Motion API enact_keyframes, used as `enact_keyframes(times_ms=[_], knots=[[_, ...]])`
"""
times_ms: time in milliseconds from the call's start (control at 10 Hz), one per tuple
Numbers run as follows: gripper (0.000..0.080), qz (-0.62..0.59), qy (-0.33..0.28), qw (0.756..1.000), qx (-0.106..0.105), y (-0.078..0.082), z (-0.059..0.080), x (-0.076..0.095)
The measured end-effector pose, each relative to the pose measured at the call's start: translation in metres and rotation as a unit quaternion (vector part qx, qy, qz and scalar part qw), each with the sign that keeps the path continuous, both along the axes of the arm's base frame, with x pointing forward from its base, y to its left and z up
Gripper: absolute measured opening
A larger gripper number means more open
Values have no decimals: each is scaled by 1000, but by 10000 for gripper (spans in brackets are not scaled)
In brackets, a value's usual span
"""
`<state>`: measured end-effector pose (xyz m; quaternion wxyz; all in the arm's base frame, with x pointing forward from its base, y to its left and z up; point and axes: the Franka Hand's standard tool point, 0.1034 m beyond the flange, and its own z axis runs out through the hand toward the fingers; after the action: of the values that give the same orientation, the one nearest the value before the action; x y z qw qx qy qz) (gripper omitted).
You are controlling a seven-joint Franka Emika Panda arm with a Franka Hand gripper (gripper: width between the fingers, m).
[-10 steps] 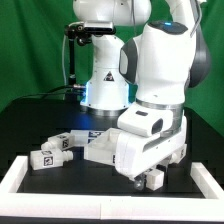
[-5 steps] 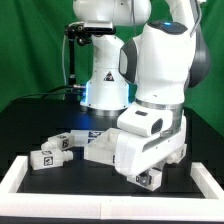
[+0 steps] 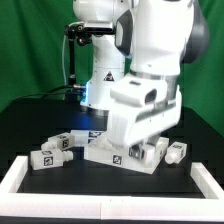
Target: Assemble one leg
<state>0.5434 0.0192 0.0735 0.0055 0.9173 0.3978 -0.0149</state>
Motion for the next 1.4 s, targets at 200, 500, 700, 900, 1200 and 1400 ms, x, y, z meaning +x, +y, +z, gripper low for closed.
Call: enact_keyframes(times_ms=[200, 500, 700, 900, 1200, 1400], knots=[[285, -21, -2, 1000, -2, -17, 12, -20], [285, -33, 1, 999, 4, -17, 9, -23], [285, -38, -1, 999, 4, -21, 10, -24], [285, -64, 2, 998, 0, -47, 19, -62], [285, -150, 23, 988, -5, -70, 33, -118], [286, -147, 24, 989, -5, -70, 31, -116]])
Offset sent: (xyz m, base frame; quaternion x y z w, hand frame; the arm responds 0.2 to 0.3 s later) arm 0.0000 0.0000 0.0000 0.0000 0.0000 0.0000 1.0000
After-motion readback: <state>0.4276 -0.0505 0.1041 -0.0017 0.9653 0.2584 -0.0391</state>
